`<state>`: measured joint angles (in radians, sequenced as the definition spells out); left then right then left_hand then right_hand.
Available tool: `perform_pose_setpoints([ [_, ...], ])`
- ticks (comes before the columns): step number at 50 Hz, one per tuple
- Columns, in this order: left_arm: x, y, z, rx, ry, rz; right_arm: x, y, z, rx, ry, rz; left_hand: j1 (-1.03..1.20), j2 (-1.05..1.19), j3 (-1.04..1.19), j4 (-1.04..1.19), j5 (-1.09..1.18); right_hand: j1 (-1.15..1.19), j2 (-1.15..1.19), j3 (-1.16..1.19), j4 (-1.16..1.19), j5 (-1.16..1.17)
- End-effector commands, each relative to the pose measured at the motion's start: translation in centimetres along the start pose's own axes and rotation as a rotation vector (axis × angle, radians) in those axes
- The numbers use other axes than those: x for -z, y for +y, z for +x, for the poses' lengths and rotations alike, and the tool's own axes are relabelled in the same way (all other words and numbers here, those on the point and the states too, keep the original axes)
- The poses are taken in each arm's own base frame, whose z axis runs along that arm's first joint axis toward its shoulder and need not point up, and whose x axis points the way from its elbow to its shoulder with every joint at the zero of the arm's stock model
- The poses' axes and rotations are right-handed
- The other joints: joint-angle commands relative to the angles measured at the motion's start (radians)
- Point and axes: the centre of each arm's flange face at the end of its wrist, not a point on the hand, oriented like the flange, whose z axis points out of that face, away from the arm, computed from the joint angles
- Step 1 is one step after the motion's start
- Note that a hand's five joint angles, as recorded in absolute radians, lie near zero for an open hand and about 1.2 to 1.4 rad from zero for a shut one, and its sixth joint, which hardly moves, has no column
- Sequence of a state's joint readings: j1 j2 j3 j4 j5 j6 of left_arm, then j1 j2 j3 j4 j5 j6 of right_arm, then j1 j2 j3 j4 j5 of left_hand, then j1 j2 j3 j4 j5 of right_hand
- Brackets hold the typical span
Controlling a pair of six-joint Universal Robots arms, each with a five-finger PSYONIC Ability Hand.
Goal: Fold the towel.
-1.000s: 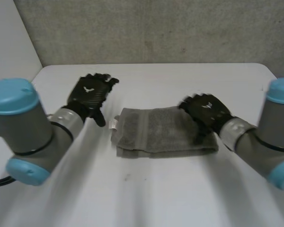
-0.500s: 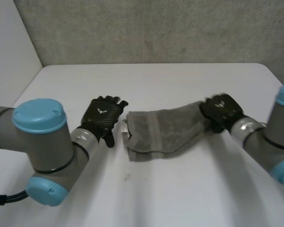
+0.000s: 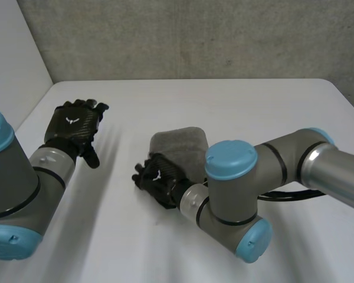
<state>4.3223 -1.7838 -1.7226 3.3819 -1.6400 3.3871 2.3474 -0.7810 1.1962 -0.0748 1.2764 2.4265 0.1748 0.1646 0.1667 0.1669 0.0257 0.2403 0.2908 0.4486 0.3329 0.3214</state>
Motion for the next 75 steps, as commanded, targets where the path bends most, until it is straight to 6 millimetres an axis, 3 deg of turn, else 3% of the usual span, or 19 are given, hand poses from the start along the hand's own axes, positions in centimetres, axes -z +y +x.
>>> perform_pose_setpoints([
  [1, -1.4, -1.8, 0.7, 0.017, 0.048, 0.075, 4.1, -1.9, 6.6, -0.281, 0.189, 0.029, 0.001, 0.011, 0.009, 0.008, -0.025, -0.066, -0.116, -0.274, -0.158, -0.321],
  [2, -1.8, -2.0, 1.3, 0.028, 0.066, 0.085, 4.1, -1.9, 6.6, -0.282, 0.189, 0.029, 0.001, 0.011, 0.009, 0.008, -0.025, -0.066, -0.116, -0.274, -0.158, -0.321],
  [6, -2.6, -2.9, 2.8, 0.066, 0.101, 0.118, 6.4, -1.3, 10.1, -0.466, 0.285, 0.034, 0.009, 0.02, 0.017, 0.017, -0.016, -0.066, -0.116, -0.274, -0.158, -0.321],
  [10, -3.8, -3.5, 4.3, 0.131, 0.142, 0.134, 7.5, 1.1, 12.6, -0.632, 0.365, 0.008, 0.015, 0.025, 0.023, 0.023, -0.01, -0.066, -0.116, -0.274, -0.158, -0.321],
  [17, -4.3, -3.0, 7.4, 0.182, 0.221, 0.117, 8.1, 3.7, 14.4, -0.785, 0.39, -0.012, 0.033, 0.043, 0.041, 0.041, 0.007, -0.066, -0.116, -0.274, -0.158, -0.321],
  [22, -4.5, -0.1, 10.0, 0.167, 0.272, 0.047, 7.2, 5.0, 13.8, -0.847, 0.311, -0.019, 0.033, 0.043, 0.041, 0.041, 0.007, -0.066, -0.116, -0.274, -0.158, -0.321],
  [35, -4.8, 5.4, 10.7, 0.097, 0.285, -0.115, 3.2, 6.9, 11.0, -0.854, 0.211, -0.057, 0.033, 0.043, 0.041, 0.041, 0.007, -0.066, -0.116, -0.274, -0.158, -0.321],
  [39, -4.8, 6.0, 10.4, 0.057, 0.28, -0.129, 2.1, 8.2, 10.0, -0.82, 0.197, -0.107, 0.03, 0.04, 0.038, 0.038, 0.004, -0.066, -0.116, -0.274, -0.158, -0.321],
  [47, -4.7, 5.9, 10.2, -0.004, 0.279, -0.121, 2.0, 9.0, 10.4, -0.645, 0.257, -0.185, 0.024, 0.034, 0.032, 0.032, -0.001, -0.066, -0.116, -0.274, -0.158, -0.321],
  [52, -4.4, 5.0, 10.5, -0.006, 0.286, -0.096, 3.0, 6.9, 11.8, -0.568, 0.289, -0.15, 0.024, 0.034, 0.032, 0.032, -0.001, -0.066, -0.116, -0.274, -0.158, -0.321],
  [60, -3.7, -0.4, 8.6, 0.015, 0.252, 0.01, 5.9, 1.8, 15.6, -0.533, 0.382, -0.017, 0.027, 0.037, 0.035, 0.035, 0.002, -0.066, -0.116, -0.274, -0.158, -0.321],
  [62, -3.0, -3.6, 6.6, 0.029, 0.211, 0.07, 6.6, 0.9, 16.5, -0.544, 0.407, 0.016, 0.027, 0.037, 0.035, 0.035, 0.002, -0.066, -0.116, -0.274, -0.158, -0.321],
  [63, -3.0, -3.6, 6.6, 0.029, 0.211, 0.071, 7.5, 0.2, 17.6, -0.562, 0.439, 0.044, 0.027, 0.037, 0.035, 0.035, 0.002, -0.066, -0.116, -0.274, -0.158, -0.321],
  [65, -2.1, -7.2, 3.4, 0.051, 0.139, 0.138, 8.4, -0.2, 18.8, -0.578, 0.475, 0.068, 0.03, 0.04, 0.038, 0.038, 0.004, -0.066, -0.116, -0.274, -0.158, -0.321],
  [68, -1.3, -9.1, 1.5, 0.06, 0.097, 0.179, 10.4, -1.1, 21.2, -0.599, 0.555, 0.116, 0.03, 0.04, 0.038, 0.038, 0.004, -0.066, -0.116, -0.274, -0.158, -0.321],
  [70, 0.5, -12.4, -1.7, 0.073, 0.015, 0.256, 11.7, -1.8, 22.4, -0.603, 0.606, 0.142, 0.03, 0.04, 0.038, 0.038, 0.004, -0.066, -0.116, -0.274, -0.158, -0.321],
  [71, 0.6, -12.5, -1.7, 0.073, 0.014, 0.256, 13.2, -2.7, 23.7, -0.602, 0.671, 0.168, 0.03, 0.04, 0.038, 0.038, 0.004, -0.066, -0.116, -0.274, -0.158, -0.321],
  [72, 1.4, -13.7, -3.1, 0.08, -0.03, 0.288, 14.8, -3.6, 24.7, -0.598, 0.739, 0.189, 0.033, 0.043, 0.041, 0.041, 0.007, -0.066, -0.116, -0.274, -0.158, -0.321],
  [75, 3.0, -15.7, -5.9, 0.089, -0.132, 0.335, 16.3, -4.2, 25.4, -0.587, 0.8, 0.198, 0.03, 0.04, 0.038, 0.038, 0.004, -0.066, -0.116, -0.274, -0.158, -0.321],
])
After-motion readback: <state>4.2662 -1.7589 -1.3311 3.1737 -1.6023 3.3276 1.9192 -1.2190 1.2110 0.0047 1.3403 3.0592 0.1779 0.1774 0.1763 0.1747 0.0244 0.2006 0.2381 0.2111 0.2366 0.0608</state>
